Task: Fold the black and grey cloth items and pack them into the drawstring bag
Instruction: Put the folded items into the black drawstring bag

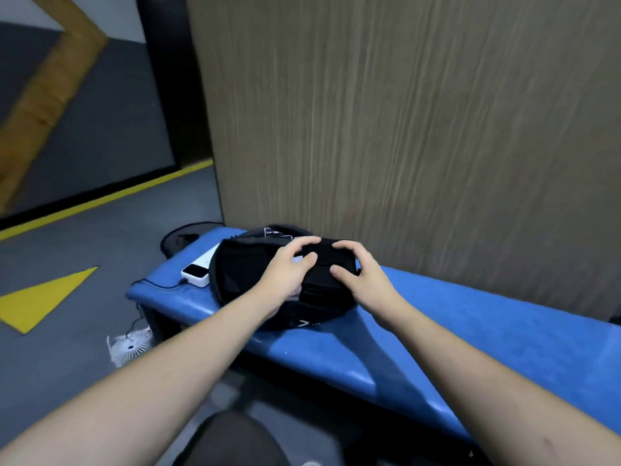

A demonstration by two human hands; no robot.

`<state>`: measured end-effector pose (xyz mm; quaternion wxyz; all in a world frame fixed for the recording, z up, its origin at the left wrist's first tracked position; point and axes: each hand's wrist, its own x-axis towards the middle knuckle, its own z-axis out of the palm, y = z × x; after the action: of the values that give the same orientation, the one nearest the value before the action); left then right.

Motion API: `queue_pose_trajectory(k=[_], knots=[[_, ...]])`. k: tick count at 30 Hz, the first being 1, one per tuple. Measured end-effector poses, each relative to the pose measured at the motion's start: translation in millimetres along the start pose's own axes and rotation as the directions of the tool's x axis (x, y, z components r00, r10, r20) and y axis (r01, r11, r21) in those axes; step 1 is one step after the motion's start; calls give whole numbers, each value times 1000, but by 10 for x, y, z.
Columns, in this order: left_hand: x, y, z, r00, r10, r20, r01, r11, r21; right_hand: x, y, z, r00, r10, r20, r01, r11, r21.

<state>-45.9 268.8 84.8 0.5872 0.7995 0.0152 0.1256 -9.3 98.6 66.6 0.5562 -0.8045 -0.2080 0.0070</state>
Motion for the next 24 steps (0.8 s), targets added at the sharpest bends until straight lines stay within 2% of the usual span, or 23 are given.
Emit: queue_pose_trajectory(k=[5,9,13,16,19,24], knots=[[361,-178,-379,999,18,-30,-16,997,72,538,-30,313,999,-17,43,18,1000,-10],[573,-420,-448,998,-19,-55,28,986,167,827,130,469,996,-4,91,10,998,-68],[614,-790,-426,993,-117,33,102,950,295,917,425,584,977,8,212,39,976,-216],[647,-888,-435,990,-136,41,118,950,289,957,512,638,979,-8,206,58,969,-240],[665,-857,-445,990,-130,56,106,942,318,956,505,656,987,30,159,28,937,-348],[603,-741,-546,990,-78,118,27,922,386,845,347,586,993,3,115,53,876,-479]])
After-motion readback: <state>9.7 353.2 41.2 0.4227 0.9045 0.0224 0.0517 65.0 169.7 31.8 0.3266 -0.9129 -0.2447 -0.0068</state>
